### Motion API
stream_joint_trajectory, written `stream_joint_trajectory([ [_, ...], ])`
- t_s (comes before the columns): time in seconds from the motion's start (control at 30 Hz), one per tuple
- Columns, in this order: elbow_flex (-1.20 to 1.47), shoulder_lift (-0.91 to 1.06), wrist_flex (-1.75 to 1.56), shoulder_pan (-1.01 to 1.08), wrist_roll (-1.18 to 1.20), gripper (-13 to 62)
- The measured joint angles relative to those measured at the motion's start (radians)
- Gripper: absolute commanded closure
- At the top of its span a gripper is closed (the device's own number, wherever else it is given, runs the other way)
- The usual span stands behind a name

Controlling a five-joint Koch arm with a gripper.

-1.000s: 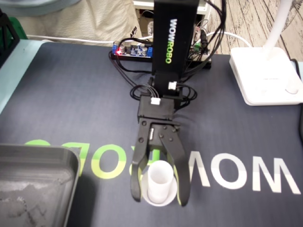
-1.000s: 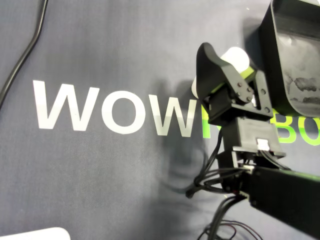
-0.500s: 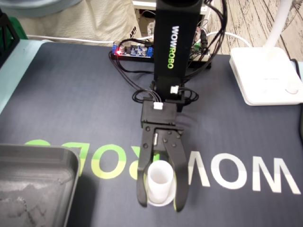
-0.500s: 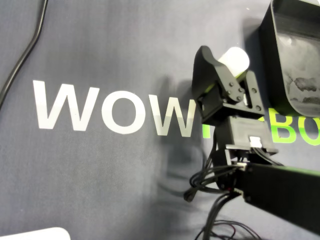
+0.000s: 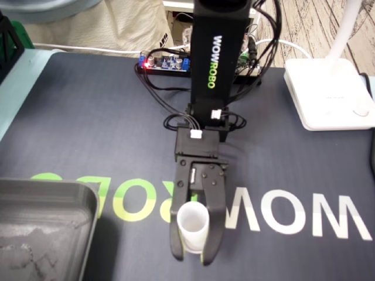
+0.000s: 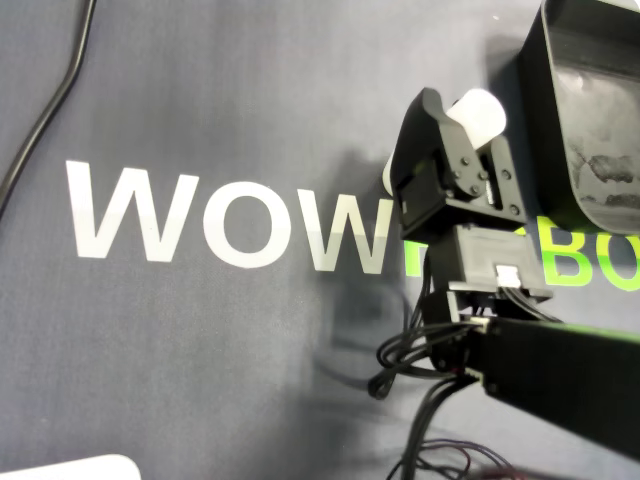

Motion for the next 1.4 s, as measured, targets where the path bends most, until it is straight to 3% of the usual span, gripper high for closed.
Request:
stream_joint_trajectory([
  [0.1, -0.003, 0.0, 0.0, -0.008, 0.015, 50.6],
  [0.43, -0.026, 0.012, 0.0, -0.003, 0.034, 50.5],
  [0.7, -0.026, 0.153, 0.057, 0.025, 0.103, 50.5],
  [0.97, -0.15, 0.357, 0.353, 0.072, 0.218, 50.5],
  [1.1, -0.321, 0.46, 0.597, 0.135, 0.393, 50.5],
  [1.27, -0.494, 0.476, 0.953, 0.212, 0.591, 50.5],
  [1.4, -0.643, 0.387, 0.983, 0.322, 0.699, 50.5],
])
